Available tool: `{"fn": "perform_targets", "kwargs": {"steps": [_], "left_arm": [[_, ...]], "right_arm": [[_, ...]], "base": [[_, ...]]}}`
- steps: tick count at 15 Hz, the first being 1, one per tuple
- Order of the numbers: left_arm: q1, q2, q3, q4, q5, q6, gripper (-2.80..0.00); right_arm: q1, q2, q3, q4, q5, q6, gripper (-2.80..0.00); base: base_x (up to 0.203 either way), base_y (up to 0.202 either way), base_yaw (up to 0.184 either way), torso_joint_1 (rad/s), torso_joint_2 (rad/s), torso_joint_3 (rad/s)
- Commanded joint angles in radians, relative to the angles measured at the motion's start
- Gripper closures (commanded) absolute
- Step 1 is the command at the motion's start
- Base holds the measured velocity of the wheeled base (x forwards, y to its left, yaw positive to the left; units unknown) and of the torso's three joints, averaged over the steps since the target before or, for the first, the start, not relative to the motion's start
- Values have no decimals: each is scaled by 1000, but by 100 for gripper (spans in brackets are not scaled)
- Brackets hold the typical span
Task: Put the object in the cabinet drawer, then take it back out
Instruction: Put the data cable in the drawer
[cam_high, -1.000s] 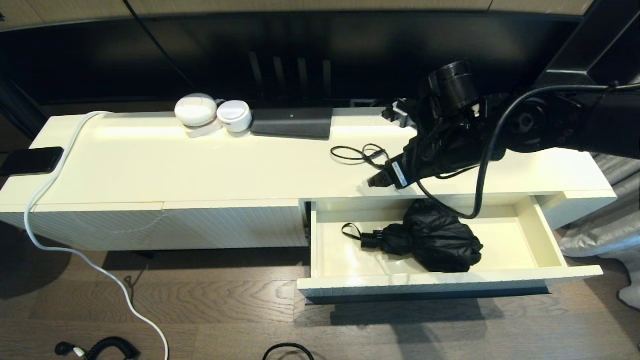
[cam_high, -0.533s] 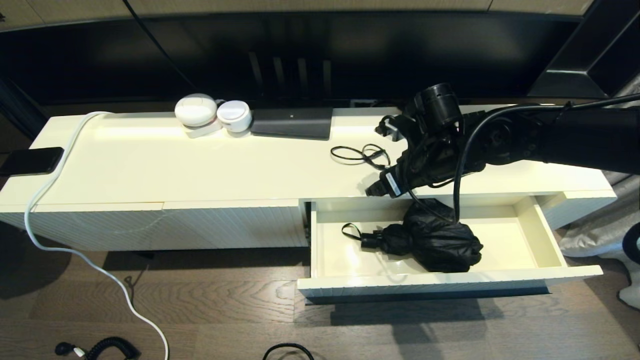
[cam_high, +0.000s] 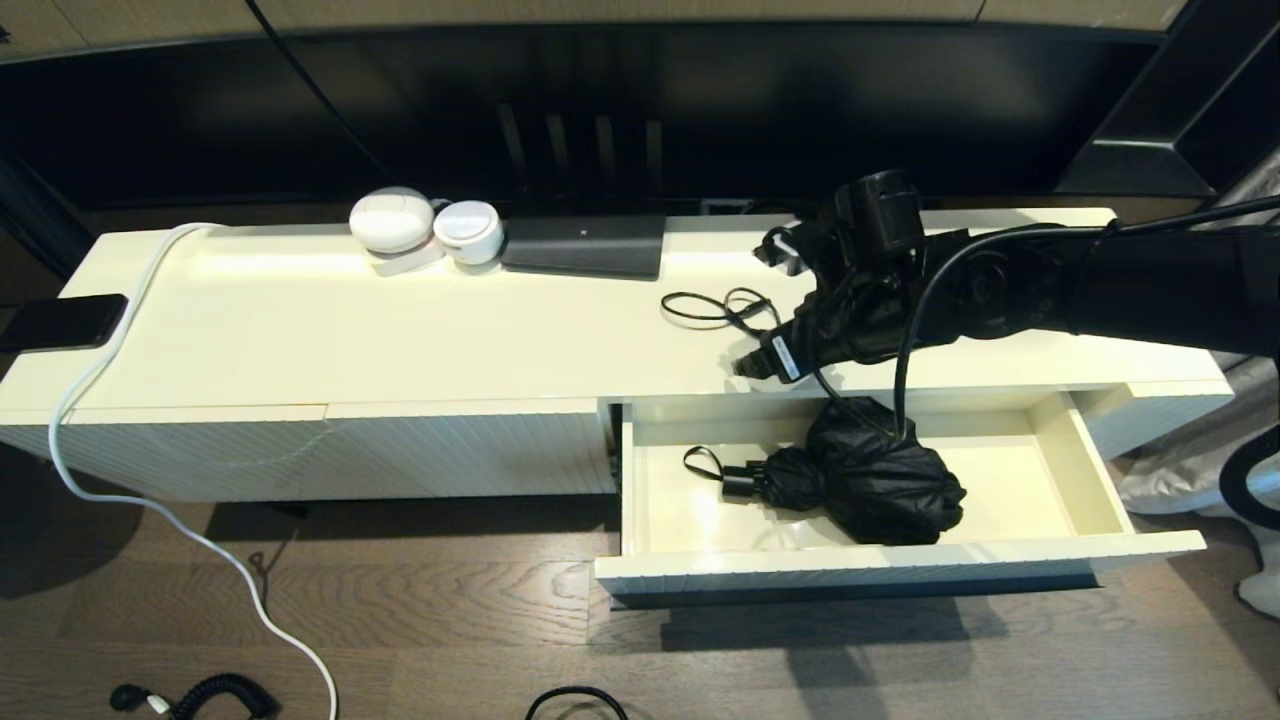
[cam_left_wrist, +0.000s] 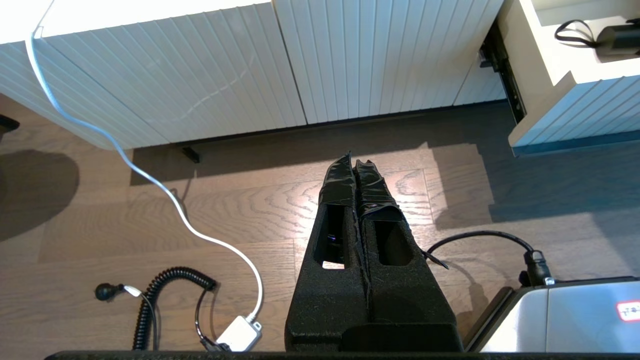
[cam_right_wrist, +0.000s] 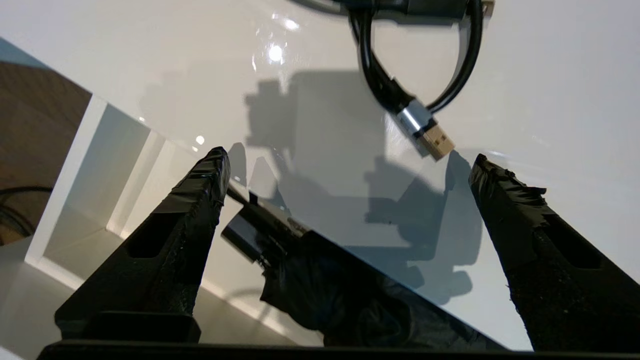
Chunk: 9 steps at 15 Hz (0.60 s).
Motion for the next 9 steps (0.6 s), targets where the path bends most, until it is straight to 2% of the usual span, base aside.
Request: {"fn": "perform_targets", "kwargs": {"steps": [1, 5, 7, 9], "left_arm": [[0, 0, 0, 0, 0, 2, 0], [1, 0, -1, 0, 0, 2, 0], [0, 0, 0, 0, 0, 2, 0], [0, 0, 0, 0, 0, 2, 0]], "right_arm": [[-9, 8, 8, -31, 0, -9, -280], [-14, 9, 13, -46, 0, -21, -280], [-25, 19, 64, -188, 1, -60, -280], [-36, 45, 63, -239, 5, -70, -280]], "base": [[0, 0, 0, 0, 0, 0], [0, 0, 0, 0, 0, 0], [0, 0, 0, 0, 0, 0], [0, 0, 0, 0, 0, 0]]}}
